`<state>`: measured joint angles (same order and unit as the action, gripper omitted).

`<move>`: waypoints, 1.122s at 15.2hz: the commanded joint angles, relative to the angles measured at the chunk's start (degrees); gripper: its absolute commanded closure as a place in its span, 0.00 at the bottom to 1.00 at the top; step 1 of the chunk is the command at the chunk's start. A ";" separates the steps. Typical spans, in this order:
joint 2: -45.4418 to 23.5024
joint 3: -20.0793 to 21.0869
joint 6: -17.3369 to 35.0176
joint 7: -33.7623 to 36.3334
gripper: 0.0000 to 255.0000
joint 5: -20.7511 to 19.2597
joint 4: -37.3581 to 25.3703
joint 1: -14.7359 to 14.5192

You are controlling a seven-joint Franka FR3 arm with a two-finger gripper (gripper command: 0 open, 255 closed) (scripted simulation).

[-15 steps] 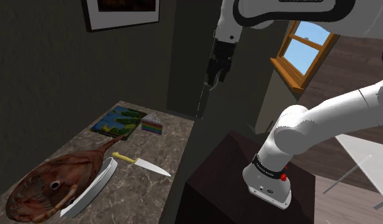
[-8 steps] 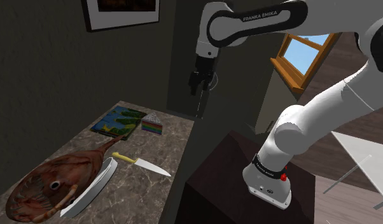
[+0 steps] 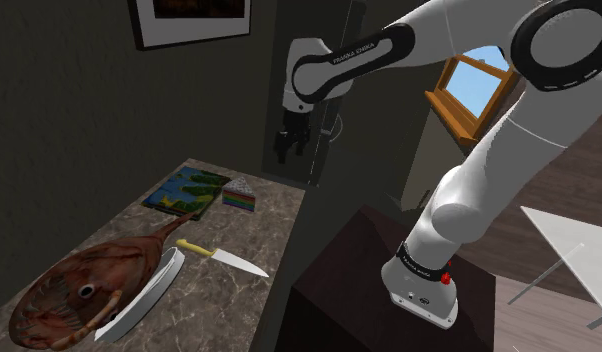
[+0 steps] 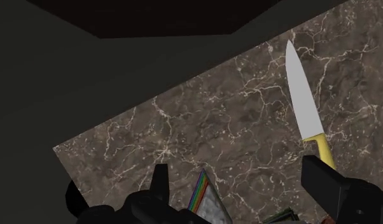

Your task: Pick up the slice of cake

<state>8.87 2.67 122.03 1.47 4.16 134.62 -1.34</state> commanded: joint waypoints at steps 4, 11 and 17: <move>-11.02 0.18 6.83 -0.37 0.00 -0.81 -4.23 -0.07; -26.75 0.13 12.84 -0.28 0.00 -2.37 -13.90 -0.53; -40.33 -0.24 15.14 -0.20 0.00 -3.65 -25.14 -1.20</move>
<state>-28.89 2.54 136.68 1.40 0.72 111.59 -2.52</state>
